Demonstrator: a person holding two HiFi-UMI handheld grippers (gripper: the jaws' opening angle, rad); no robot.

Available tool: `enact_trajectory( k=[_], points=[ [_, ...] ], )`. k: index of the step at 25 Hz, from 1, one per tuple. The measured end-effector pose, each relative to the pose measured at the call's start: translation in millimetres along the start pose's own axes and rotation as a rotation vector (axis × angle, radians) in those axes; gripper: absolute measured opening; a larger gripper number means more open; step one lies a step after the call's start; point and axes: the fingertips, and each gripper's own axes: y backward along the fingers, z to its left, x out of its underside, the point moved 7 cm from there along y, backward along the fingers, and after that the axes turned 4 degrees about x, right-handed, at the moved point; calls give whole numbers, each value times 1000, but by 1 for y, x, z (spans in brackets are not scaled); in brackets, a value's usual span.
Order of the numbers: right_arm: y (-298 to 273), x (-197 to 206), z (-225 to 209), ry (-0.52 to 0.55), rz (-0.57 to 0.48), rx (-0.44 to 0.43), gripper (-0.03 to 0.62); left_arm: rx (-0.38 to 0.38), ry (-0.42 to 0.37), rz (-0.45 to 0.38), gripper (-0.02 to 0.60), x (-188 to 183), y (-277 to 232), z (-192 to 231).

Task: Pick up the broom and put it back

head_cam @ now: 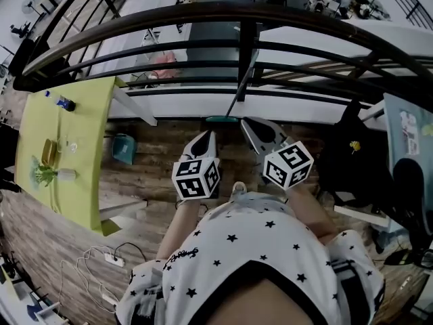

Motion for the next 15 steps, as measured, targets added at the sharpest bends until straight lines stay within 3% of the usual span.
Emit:
enact_trajectory(
  k=[15],
  points=[
    [-20, -9, -65, -15, 15, 11, -6, -44, 9, 21, 12, -13, -54, -3]
  ],
)
